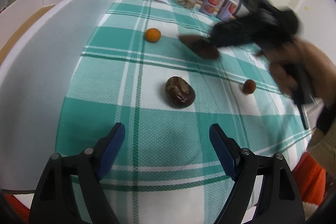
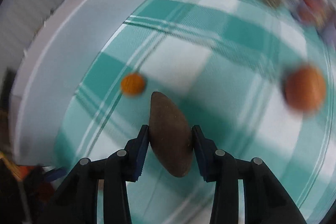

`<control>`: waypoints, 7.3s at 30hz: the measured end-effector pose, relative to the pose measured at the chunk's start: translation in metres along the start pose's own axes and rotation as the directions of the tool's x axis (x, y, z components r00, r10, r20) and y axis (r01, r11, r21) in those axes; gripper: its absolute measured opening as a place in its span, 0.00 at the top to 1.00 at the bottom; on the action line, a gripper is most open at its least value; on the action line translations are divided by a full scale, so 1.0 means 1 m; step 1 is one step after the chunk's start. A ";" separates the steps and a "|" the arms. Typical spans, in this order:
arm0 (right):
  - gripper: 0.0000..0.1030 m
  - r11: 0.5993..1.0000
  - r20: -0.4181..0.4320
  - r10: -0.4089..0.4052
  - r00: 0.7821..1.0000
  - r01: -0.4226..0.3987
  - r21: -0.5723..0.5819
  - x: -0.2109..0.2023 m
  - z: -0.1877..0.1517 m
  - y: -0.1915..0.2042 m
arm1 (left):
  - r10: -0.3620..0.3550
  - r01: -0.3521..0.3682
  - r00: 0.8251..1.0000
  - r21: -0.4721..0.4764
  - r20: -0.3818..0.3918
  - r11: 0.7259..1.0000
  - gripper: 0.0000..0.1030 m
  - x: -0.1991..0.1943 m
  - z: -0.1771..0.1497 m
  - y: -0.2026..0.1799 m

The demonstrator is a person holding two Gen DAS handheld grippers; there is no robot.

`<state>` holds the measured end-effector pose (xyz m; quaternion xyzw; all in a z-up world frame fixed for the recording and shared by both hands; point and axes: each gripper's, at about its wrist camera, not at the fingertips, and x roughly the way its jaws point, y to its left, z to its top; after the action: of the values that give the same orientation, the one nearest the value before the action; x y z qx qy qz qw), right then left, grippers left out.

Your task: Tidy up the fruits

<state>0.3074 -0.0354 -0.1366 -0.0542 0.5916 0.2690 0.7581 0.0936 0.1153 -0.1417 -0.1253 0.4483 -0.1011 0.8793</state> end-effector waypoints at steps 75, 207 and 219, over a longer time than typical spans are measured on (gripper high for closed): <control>0.61 0.985 -0.121 -0.083 0.989 0.100 0.138 -0.031 -0.124 0.021 | 0.080 -0.046 0.989 0.255 -0.125 0.966 0.57 0.041 0.042 -0.036; 0.03 0.794 0.291 -0.455 0.842 0.234 0.562 -0.095 -0.260 -0.120 | 0.136 -0.137 0.990 0.253 0.023 0.958 0.71 0.071 0.048 -0.094; 0.03 0.814 0.320 -0.414 0.852 0.189 0.550 -0.106 -0.253 -0.130 | 0.230 -0.239 0.971 0.256 0.064 0.936 0.11 0.090 0.034 -0.084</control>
<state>0.1323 -0.2834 -0.1438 0.1081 0.4440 -0.0150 0.8894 0.1680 0.0144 -0.1651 0.0449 0.4279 -0.0518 0.9012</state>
